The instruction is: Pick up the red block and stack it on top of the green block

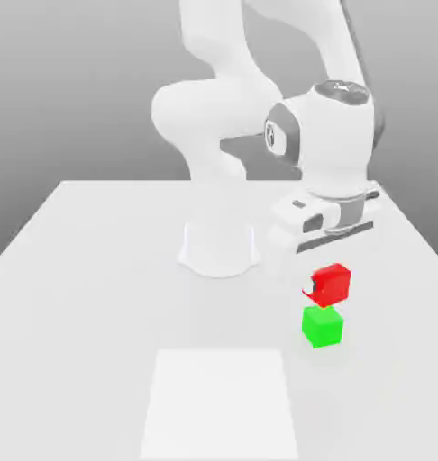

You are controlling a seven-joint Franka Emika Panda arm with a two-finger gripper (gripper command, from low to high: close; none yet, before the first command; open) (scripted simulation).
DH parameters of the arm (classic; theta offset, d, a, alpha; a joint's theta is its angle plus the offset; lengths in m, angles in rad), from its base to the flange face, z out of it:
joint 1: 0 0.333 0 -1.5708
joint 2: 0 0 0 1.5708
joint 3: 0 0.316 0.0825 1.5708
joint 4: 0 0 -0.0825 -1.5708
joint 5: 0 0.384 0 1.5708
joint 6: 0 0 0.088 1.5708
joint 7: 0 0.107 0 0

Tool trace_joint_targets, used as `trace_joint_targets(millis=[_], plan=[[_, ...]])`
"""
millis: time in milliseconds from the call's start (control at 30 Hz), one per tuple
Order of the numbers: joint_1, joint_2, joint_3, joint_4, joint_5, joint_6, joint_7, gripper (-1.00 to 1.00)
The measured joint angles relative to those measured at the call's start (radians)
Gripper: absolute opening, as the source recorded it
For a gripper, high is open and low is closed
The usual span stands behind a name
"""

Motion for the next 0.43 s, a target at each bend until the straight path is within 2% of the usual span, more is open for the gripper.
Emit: trace_joint_targets(millis=[300, 333, 433], plan=[[-0.033, 0.254, 0.038, -0.010, -0.103, 0.262, 0.052, -1.00], [-0.038, 0.280, 0.036, -0.009, -0.119, 0.287, 0.063, 1.00], [-0.038, 0.280, 0.036, -0.009, -0.119, 0.287, 0.063, 1.00]])
